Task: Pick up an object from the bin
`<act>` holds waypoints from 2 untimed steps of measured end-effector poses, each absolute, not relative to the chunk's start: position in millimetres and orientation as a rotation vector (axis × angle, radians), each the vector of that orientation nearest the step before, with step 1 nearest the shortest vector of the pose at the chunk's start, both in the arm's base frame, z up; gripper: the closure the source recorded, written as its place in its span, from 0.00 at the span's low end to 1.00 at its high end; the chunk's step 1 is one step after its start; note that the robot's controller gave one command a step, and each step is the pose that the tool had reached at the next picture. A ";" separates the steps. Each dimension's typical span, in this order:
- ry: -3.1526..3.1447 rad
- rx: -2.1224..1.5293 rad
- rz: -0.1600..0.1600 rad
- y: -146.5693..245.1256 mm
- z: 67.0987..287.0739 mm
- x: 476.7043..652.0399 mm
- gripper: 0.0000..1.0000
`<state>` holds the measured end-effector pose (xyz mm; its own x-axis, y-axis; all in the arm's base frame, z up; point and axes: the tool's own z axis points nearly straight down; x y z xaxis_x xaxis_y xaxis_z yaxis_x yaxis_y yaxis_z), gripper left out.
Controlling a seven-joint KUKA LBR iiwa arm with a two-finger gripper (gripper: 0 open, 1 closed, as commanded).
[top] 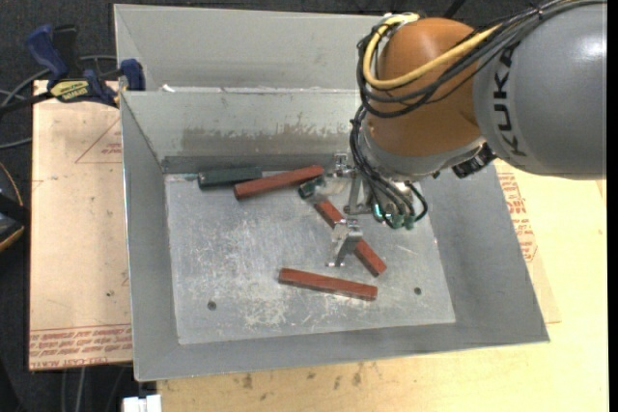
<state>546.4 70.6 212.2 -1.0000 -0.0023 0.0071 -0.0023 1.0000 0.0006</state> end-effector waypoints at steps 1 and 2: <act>-3.142 0.001 -0.002 70.3 215.8 548.0 0.00; -3.148 0.088 -0.002 67.2 177.8 545.5 0.00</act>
Offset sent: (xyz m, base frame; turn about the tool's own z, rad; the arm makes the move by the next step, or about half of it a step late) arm -0.0116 -0.0124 -0.1255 -0.1728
